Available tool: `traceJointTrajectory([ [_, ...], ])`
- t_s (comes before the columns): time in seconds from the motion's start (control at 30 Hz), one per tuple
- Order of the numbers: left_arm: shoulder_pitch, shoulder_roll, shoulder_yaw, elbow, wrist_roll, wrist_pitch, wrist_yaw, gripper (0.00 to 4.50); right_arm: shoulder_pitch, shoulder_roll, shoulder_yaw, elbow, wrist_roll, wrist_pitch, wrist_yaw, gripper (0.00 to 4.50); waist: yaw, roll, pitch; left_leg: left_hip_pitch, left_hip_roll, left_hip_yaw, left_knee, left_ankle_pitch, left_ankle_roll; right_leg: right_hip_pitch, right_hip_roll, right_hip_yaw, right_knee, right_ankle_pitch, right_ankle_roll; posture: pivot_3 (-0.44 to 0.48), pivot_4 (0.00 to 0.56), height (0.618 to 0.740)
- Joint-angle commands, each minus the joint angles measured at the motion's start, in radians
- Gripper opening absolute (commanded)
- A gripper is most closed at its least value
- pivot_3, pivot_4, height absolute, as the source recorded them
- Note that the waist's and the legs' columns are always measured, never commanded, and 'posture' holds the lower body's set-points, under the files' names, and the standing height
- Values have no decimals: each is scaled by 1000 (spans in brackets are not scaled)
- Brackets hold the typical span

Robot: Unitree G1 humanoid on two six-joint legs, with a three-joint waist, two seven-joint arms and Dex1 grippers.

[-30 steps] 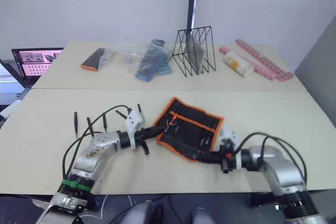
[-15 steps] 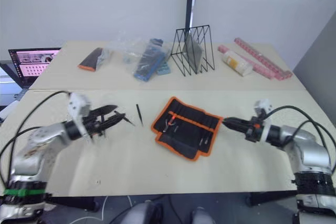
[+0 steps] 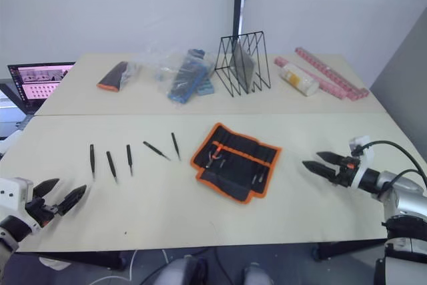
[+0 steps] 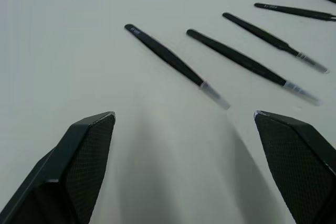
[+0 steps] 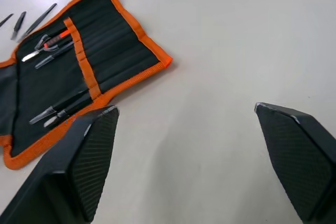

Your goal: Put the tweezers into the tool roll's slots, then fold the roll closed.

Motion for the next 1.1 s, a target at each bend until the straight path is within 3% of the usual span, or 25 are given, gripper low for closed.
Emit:
traceJointTrajectory([
  [0.03, -1, 13, 36, 3, -9, -33, 18, 4500, -25, -27, -16, -11, -25, -32, -14, 4484, -2, 0, 0, -1, 0, 1, 0, 0, 0, -1, -1, 0, 0, 0, 0, 0, 150, 704],
  [0.33, 41, -3, 73, -81, -60, 19, 69, 4500, -153, 2, 24, -334, -2, 136, -91, 4484, -21, 1, 0, -2, 1, 8, -2, 0, 1, -7, -5, -1, 2, 2, 2, 0, 150, 704],
  [0.57, 109, -21, 82, -210, -51, 78, 160, 4500, -344, 85, 188, -528, -3, 283, -75, 4484, -27, 1, 0, -2, 0, 11, -6, 0, 1, -11, -10, -4, 2, 3, 2, 0, 150, 704],
  [0.7, 232, -87, 128, -384, -73, 111, 215, 4500, -479, 175, 258, -497, 22, 286, 21, 4484, -28, 0, 0, -3, 0, 14, -7, 0, 1, -14, -11, -3, 2, 6, 2, 0, 150, 704],
  [0.87, 400, -235, 176, -607, -109, 138, 318, 4500, -578, 254, 354, -391, -14, 229, 158, 4484, -27, -4, 0, -4, 1, 17, -8, -1, 2, -17, -12, -4, 1, 11, 3, 0, 150, 704],
  [0.97, 491, -367, 164, -707, -105, 87, 360, 4500, -630, 299, 403, -295, -54, 193, 208, 4484, -26, -5, 1, -4, 0, 18, -8, -1, 2, -17, -13, -3, 0, 11, 3, 0, 150, 704],
  [1.1, 543, -476, 123, -770, -88, 46, 400, 4500, -669, 328, 429, -207, -93, 157, 250, 4484, -14, -5, 1, -5, 1, 19, -7, -1, 1, -17, -13, -4, -1, 11, 3, 0, 150, 704],
])
